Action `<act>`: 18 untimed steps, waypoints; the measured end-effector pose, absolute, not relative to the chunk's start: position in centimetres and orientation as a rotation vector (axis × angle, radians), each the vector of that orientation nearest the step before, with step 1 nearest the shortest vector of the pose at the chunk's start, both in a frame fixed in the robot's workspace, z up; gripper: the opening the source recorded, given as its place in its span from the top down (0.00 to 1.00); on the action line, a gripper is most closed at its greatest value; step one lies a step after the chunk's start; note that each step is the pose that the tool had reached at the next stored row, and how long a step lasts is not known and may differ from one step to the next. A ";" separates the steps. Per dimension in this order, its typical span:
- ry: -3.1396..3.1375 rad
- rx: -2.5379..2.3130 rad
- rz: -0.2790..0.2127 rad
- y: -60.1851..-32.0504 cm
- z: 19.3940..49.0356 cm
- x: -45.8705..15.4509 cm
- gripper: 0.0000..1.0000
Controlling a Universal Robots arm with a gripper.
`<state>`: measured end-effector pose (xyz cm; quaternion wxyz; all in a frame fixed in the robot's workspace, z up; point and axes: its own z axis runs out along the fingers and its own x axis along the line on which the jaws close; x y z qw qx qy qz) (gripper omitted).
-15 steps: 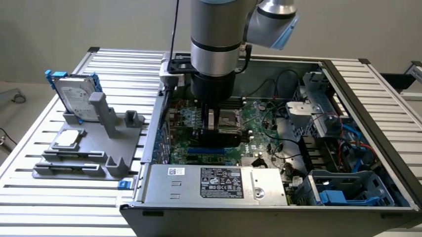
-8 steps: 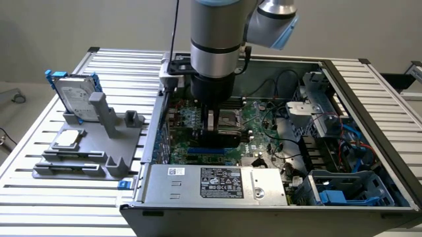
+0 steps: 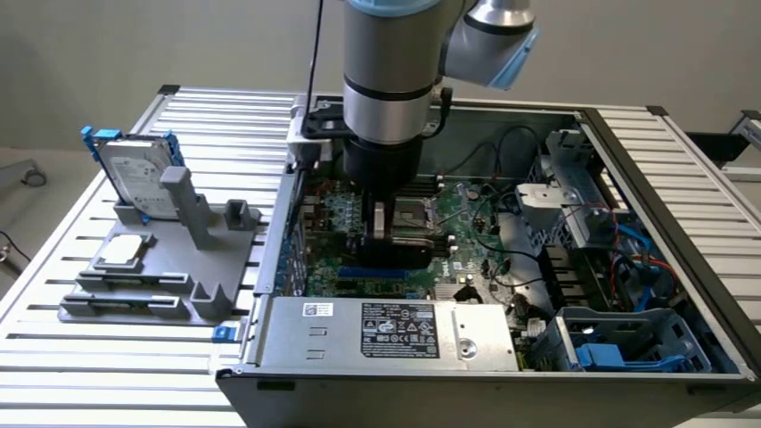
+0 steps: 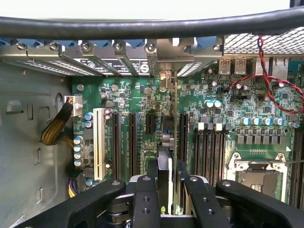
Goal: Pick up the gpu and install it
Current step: 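Insert the gpu into the slot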
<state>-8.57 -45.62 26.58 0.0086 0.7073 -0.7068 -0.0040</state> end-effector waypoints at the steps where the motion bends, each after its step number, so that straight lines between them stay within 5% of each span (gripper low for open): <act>1: -2.208 2.210 -0.014 -45.6 26.6 -8.6 0.74; 18: -2.205 2.207 -0.014 -45.7 26.1 -8.6 0.74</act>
